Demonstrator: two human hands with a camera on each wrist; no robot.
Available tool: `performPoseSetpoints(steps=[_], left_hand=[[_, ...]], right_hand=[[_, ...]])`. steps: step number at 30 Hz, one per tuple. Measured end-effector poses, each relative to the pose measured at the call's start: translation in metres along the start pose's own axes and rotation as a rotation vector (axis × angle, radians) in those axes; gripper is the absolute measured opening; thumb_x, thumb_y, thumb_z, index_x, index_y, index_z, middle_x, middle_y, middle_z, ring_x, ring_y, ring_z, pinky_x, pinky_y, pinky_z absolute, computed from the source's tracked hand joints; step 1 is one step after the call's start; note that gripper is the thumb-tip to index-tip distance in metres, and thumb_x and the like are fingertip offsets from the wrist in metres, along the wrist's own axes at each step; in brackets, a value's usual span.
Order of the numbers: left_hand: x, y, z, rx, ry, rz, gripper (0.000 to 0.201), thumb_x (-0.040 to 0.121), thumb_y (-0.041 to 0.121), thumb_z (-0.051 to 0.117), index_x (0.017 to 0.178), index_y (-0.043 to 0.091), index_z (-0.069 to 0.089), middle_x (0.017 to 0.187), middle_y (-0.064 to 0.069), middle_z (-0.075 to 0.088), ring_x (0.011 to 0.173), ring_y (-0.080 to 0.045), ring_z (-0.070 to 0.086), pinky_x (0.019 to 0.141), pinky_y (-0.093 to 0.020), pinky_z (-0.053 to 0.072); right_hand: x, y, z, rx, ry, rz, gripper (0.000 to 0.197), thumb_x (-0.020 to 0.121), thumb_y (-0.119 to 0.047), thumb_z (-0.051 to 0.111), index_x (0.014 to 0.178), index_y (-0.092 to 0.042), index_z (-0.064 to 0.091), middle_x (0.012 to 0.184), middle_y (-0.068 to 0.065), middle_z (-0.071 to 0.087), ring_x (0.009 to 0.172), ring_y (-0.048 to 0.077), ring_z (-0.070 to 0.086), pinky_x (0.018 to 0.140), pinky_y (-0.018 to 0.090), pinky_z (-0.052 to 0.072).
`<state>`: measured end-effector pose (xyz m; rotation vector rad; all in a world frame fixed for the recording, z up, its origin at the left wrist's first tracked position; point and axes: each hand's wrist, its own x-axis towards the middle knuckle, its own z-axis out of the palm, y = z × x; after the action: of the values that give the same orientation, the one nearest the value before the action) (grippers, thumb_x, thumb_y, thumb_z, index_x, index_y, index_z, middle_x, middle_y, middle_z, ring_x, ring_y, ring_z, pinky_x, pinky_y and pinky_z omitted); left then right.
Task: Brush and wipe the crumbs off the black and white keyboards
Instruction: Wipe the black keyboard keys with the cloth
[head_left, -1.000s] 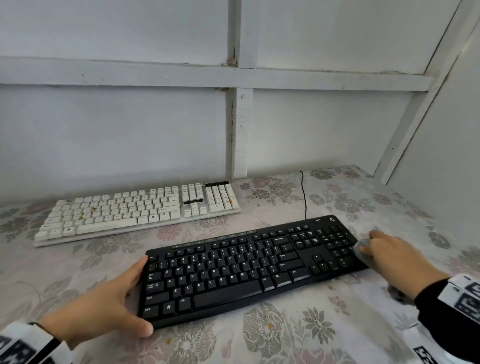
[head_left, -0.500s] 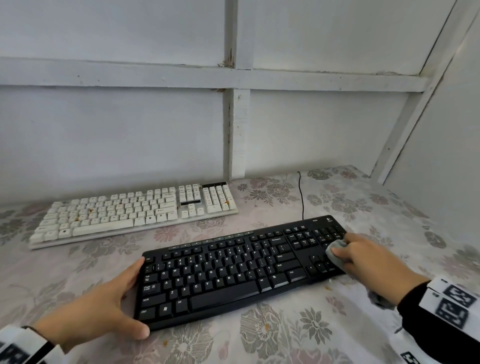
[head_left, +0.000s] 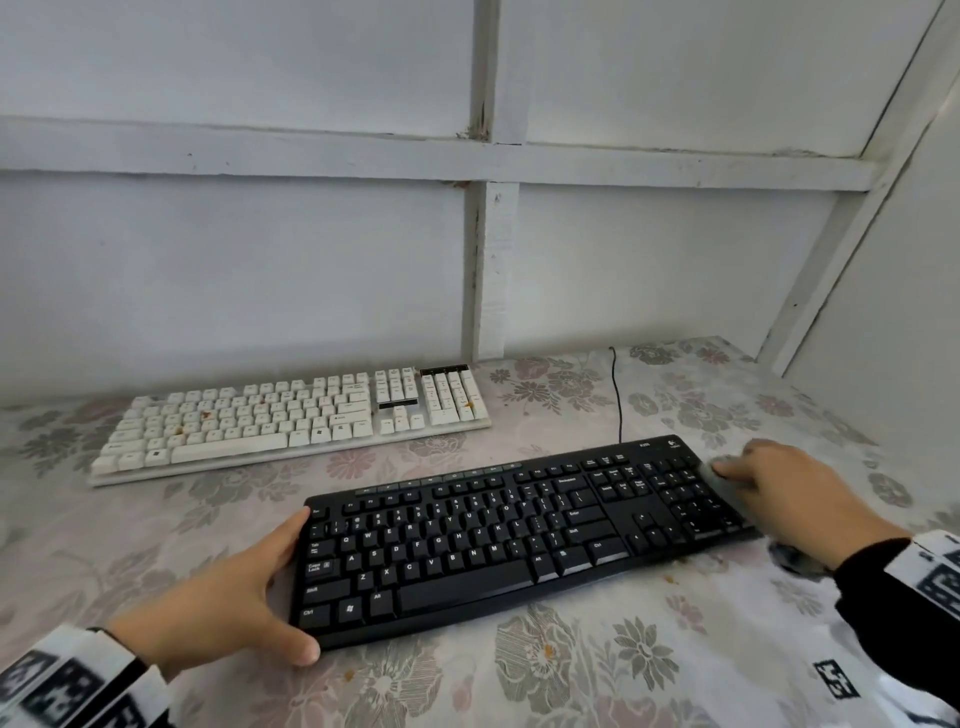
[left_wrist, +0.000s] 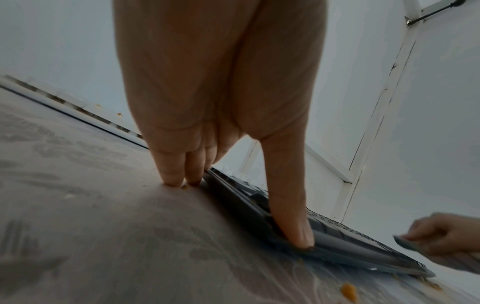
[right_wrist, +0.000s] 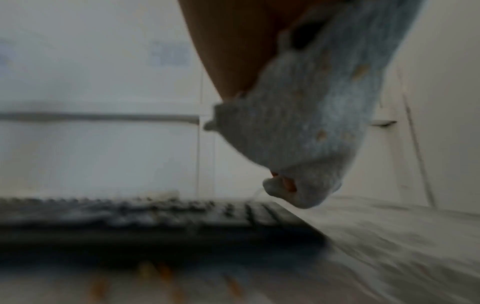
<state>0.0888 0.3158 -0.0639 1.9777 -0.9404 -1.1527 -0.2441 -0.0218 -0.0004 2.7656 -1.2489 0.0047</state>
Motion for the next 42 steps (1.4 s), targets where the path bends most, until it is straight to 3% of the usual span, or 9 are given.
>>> performPoseSetpoints(steps=[4, 7, 12, 19, 24, 27, 30, 35, 42], left_hand=[[-0.001, 0.001, -0.001, 0.048, 0.014, -0.001, 0.142, 0.040, 0.034, 0.093, 0.149, 0.033, 0.001, 0.150, 0.017, 0.025, 0.135, -0.003, 0.030, 0.116, -0.032, 0.023], [-0.001, 0.001, 0.000, 0.038, 0.011, -0.004, 0.142, 0.041, 0.031, 0.093, 0.149, 0.033, 0.002, 0.148, 0.019, 0.026, 0.135, -0.002, 0.030, 0.115, -0.030, 0.023], [0.001, -0.001, 0.000, 0.070, 0.043, -0.012, 0.141, 0.040, 0.028, 0.092, 0.148, 0.035, 0.002, 0.144, 0.018, 0.035, 0.129, -0.003, 0.039, 0.112, -0.033, 0.032], [-0.001, -0.001, 0.000, 0.038, 0.013, 0.000, 0.146, 0.033, 0.035, 0.094, 0.147, 0.038, 0.004, 0.143, 0.024, 0.034, 0.131, -0.001, 0.036, 0.113, -0.035, 0.029], [-0.003, 0.002, 0.000, -0.002, -0.001, -0.010, 0.141, 0.040, 0.026, 0.093, 0.148, 0.034, 0.003, 0.146, 0.021, 0.029, 0.133, -0.001, 0.032, 0.114, -0.030, 0.027], [-0.003, 0.001, -0.001, 0.025, -0.010, -0.005, 0.146, 0.036, 0.036, 0.094, 0.148, 0.036, 0.001, 0.149, 0.021, 0.024, 0.134, 0.002, 0.030, 0.112, -0.026, 0.027], [-0.002, 0.002, -0.001, 0.023, -0.012, -0.008, 0.151, 0.030, 0.041, 0.093, 0.148, 0.034, 0.000, 0.150, 0.020, 0.020, 0.135, 0.003, 0.026, 0.111, -0.023, 0.026], [-0.001, 0.005, 0.000, 0.047, -0.017, -0.039, 0.150, 0.035, 0.033, 0.094, 0.148, 0.032, -0.004, 0.150, 0.017, 0.018, 0.134, 0.001, 0.026, 0.107, -0.019, 0.027], [-0.002, 0.019, 0.012, 0.175, 0.042, -0.103, 0.138, 0.049, 0.045, 0.087, 0.146, 0.035, -0.011, 0.131, 0.022, 0.033, 0.118, -0.002, 0.041, 0.089, -0.011, 0.034]], right_hand=[[-0.019, -0.096, -0.037, 0.264, -0.004, -0.389, 0.019, 0.094, -0.031, 0.050, 0.100, -0.023, 0.067, 0.097, -0.004, 0.058, 0.084, 0.004, 0.052, 0.071, 0.011, 0.042], [-0.039, -0.173, -0.037, 0.360, -0.054, -0.752, 0.021, 0.096, -0.034, 0.049, 0.097, -0.024, 0.067, 0.101, -0.002, 0.057, 0.088, 0.010, 0.057, 0.085, 0.026, 0.051], [-0.053, -0.244, -0.017, 0.104, -0.147, -1.045, 0.025, 0.094, -0.010, 0.050, 0.116, -0.013, 0.062, 0.111, 0.010, 0.041, 0.082, 0.026, 0.038, 0.053, 0.031, 0.037], [-0.052, -0.218, -0.006, 0.096, -0.165, -0.935, 0.029, 0.095, -0.007, 0.046, 0.120, -0.012, 0.059, 0.118, 0.011, 0.043, 0.090, 0.029, 0.041, 0.067, 0.037, 0.040], [-0.046, -0.157, 0.009, 0.144, -0.185, -0.715, 0.057, 0.085, -0.051, 0.016, 0.109, -0.025, 0.060, 0.115, -0.006, 0.048, 0.089, 0.019, 0.040, 0.079, 0.031, 0.044], [-0.044, -0.107, 0.015, 0.159, -0.145, -0.599, 0.030, 0.094, -0.046, 0.041, 0.113, -0.036, 0.062, 0.121, -0.017, 0.048, 0.102, 0.010, 0.050, 0.091, 0.026, 0.046], [-0.042, -0.060, 0.011, 0.156, -0.156, -0.426, 0.027, 0.093, -0.048, 0.046, 0.107, -0.038, 0.066, 0.108, -0.022, 0.049, 0.091, -0.004, 0.053, 0.077, 0.004, 0.036], [-0.006, 0.001, -0.005, 0.183, -0.113, -0.041, 0.023, 0.094, -0.039, 0.050, 0.102, -0.032, 0.071, 0.096, -0.006, 0.053, 0.076, 0.005, 0.053, 0.064, 0.013, 0.040], [0.054, 0.005, 0.001, 0.434, -0.199, 0.163, 0.039, 0.097, -0.011, 0.049, 0.136, -0.014, 0.049, 0.144, 0.010, 0.045, 0.132, 0.025, 0.042, 0.109, 0.030, 0.027]])
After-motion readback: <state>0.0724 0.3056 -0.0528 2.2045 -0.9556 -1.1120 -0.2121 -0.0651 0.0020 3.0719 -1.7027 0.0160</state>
